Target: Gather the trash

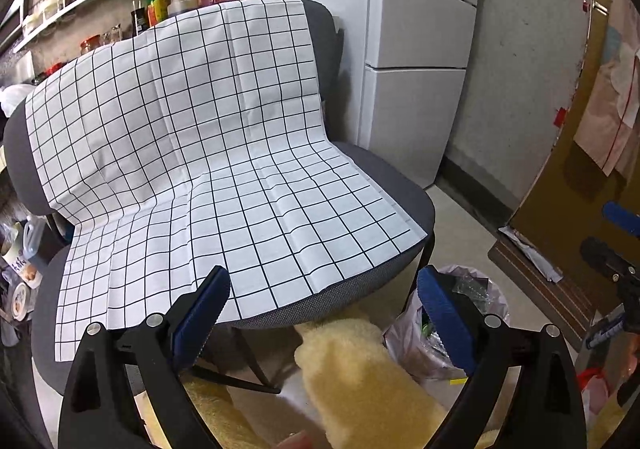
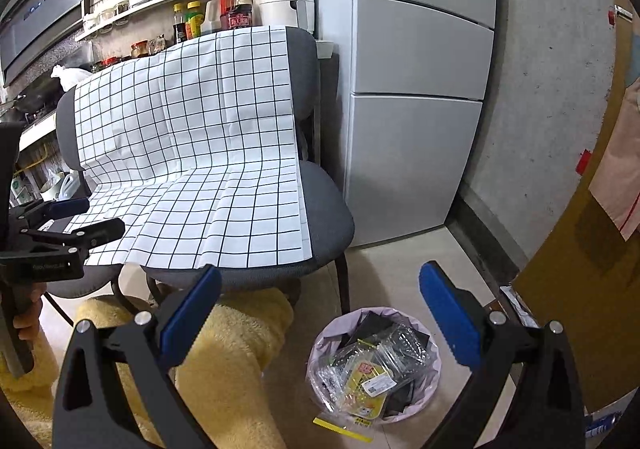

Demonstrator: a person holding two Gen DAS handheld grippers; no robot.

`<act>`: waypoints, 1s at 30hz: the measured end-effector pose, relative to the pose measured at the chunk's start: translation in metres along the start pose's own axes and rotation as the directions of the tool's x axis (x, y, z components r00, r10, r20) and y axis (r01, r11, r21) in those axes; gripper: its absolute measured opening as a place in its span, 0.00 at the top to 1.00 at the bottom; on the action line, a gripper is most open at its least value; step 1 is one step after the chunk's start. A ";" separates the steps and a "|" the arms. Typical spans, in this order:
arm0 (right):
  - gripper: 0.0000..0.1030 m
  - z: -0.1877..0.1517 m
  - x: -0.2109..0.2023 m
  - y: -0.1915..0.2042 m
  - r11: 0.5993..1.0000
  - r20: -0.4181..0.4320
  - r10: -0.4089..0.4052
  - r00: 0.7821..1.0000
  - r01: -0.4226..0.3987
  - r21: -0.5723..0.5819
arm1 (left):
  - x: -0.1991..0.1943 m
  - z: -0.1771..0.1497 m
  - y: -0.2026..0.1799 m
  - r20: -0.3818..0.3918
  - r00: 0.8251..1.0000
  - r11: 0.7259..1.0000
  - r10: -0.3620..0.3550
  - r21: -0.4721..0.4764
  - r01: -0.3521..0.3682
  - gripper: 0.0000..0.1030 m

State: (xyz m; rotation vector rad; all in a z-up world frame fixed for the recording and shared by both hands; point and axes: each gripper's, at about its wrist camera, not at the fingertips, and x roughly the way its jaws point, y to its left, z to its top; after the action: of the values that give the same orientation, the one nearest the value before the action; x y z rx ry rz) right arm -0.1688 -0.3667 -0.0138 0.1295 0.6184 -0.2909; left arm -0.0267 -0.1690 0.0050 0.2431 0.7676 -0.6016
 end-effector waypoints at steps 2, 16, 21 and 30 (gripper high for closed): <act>0.06 0.000 0.000 0.000 1.000 0.001 -0.001 1.000 0.001 0.001 | 0.000 0.000 0.001 0.001 1.000 1.000 0.001 -0.001 -0.001 0.09; 0.06 0.000 0.004 0.000 1.000 -0.005 0.001 1.000 -0.001 -0.002 | -0.001 -0.001 0.000 -0.001 1.000 1.000 0.000 -0.004 0.000 0.09; 0.06 -0.001 0.005 -0.001 1.000 -0.007 -0.003 1.000 0.003 0.000 | -0.001 -0.001 0.001 -0.001 1.000 1.000 0.001 -0.003 -0.001 0.09; 0.06 0.000 0.007 -0.004 1.000 -0.008 -0.001 1.000 0.001 -0.001 | -0.001 -0.002 0.001 -0.001 1.000 1.000 0.004 0.000 -0.004 0.09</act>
State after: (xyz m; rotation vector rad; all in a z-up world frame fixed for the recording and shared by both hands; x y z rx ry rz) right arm -0.1647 -0.3719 -0.0174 0.1296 0.6270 -0.2914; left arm -0.0283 -0.1671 0.0043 0.2447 0.7678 -0.5979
